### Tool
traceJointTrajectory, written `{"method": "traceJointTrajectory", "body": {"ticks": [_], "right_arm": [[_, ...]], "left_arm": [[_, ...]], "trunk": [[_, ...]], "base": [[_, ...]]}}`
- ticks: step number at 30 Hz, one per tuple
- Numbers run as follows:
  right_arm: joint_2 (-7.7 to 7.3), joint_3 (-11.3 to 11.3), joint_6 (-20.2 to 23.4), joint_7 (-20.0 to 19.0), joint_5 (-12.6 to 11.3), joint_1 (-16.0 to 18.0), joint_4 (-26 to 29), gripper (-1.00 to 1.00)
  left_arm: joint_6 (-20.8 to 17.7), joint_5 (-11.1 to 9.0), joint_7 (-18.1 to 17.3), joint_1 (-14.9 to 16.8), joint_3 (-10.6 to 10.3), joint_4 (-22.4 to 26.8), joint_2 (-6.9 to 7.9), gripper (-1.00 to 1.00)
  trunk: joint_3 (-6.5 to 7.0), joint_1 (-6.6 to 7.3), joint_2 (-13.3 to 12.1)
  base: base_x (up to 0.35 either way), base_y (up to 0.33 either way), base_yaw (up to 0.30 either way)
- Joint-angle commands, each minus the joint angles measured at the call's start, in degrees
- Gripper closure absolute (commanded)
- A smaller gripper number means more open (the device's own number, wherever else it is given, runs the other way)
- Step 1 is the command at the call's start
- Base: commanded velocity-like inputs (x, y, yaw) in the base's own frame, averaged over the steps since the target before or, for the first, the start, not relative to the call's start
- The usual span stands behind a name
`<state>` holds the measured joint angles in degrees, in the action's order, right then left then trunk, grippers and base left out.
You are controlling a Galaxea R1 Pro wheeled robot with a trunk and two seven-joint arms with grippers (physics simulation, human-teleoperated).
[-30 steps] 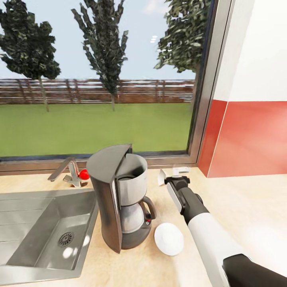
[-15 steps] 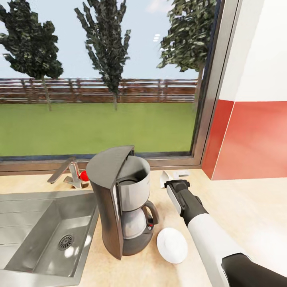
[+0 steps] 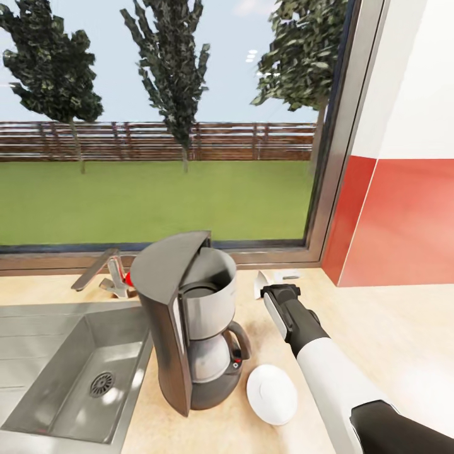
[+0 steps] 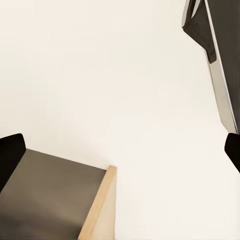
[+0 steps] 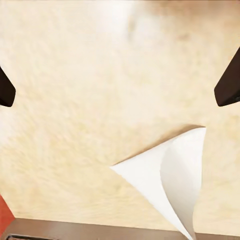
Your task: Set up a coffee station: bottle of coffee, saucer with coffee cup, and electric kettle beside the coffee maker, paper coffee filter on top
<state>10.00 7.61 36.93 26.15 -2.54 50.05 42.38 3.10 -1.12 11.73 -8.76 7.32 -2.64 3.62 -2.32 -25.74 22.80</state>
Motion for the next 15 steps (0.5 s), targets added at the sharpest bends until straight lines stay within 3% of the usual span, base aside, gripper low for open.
{"method": "traceJointTrajectory", "body": {"ticks": [1,15], "right_arm": [[0.0,0.1,0.3,0.4,-0.3,0.1,0.0,-1.0],[0.0,0.4,0.2,0.3,-0.2,0.0,-0.1,-1.0]], "left_arm": [[0.3,-0.1,0.1,0.0,0.4,-0.1,0.0,-1.0],[0.3,-0.1,0.2,0.0,0.4,-0.1,-0.03,-1.0]], "trunk": [[-0.12,-0.04,0.1],[-0.12,-0.04,0.1]], "base": [[0.033,-0.027,0.004],[0.003,-0.003,0.0]]}}
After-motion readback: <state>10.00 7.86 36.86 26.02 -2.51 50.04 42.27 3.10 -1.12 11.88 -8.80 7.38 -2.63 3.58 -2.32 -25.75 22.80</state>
